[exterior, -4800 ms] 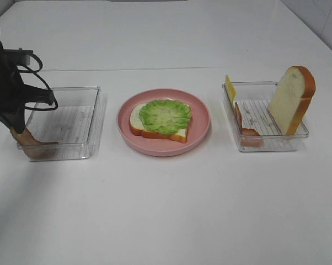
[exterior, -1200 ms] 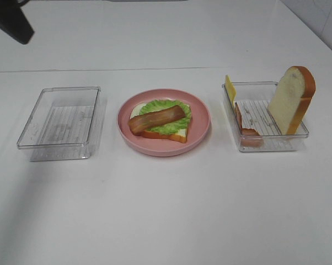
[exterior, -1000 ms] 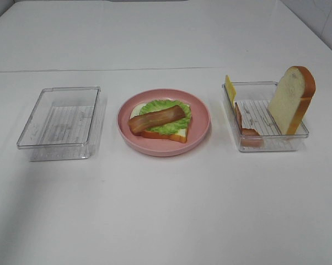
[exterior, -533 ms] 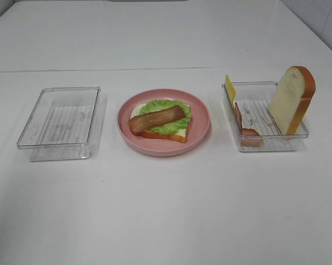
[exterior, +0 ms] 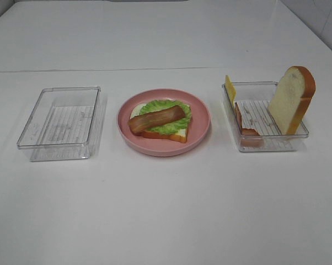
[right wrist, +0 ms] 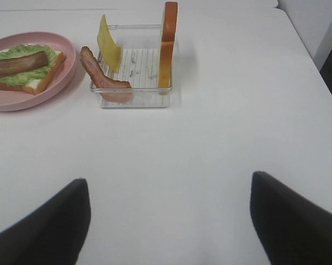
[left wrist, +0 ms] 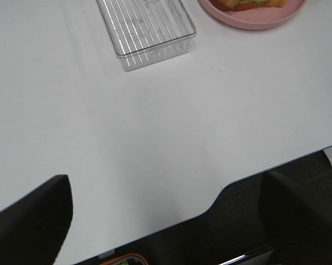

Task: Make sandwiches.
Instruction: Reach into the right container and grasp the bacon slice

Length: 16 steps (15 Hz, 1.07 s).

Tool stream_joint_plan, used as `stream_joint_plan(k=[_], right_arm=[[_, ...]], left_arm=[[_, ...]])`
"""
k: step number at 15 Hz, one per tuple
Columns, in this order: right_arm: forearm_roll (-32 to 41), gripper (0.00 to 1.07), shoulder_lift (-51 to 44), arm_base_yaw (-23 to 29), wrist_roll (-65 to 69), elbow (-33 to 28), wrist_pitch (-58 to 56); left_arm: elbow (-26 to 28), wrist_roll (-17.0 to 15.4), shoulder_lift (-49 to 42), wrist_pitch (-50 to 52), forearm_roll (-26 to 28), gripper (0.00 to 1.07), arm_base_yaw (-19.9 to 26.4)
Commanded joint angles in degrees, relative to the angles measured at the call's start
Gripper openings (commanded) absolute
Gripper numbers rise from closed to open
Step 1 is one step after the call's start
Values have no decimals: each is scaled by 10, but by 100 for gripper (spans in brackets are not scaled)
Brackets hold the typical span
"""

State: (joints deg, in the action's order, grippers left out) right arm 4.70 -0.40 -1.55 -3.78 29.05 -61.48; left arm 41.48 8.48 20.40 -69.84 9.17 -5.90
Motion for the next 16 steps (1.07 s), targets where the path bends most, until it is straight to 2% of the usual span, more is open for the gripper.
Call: stream_joint_plan(k=[1, 3, 4, 5, 7, 10, 12, 16], right_arm=[[1, 75, -7, -4, -3, -1, 6], [1, 75, -7, -4, -3, -1, 6], [1, 75, -7, -4, -3, -1, 7], [1, 75, -4, -4, -3, -1, 7], [5, 75, 4, -4, -3, 3, 14], [29, 75, 44, -4, 12, 14, 64], [58, 75, 115, -4, 26, 14, 142], [85, 75, 259, -4, 25, 15, 221]], left_arm=[[-38, 4, -65, 2, -1, 87, 0], [-72, 2, -139, 15, -4, 87, 0], [-94, -34, -200, 21, -21, 87, 0], [-102, -65, -221, 22, -36, 87, 0], [-103, -89, -218, 18, -61, 87, 0], [-105, -68, -219, 48, -80, 87, 0], [-125, -69, -219, 92, -80, 87, 0], [-129, -69, -219, 100, -81, 87, 0]])
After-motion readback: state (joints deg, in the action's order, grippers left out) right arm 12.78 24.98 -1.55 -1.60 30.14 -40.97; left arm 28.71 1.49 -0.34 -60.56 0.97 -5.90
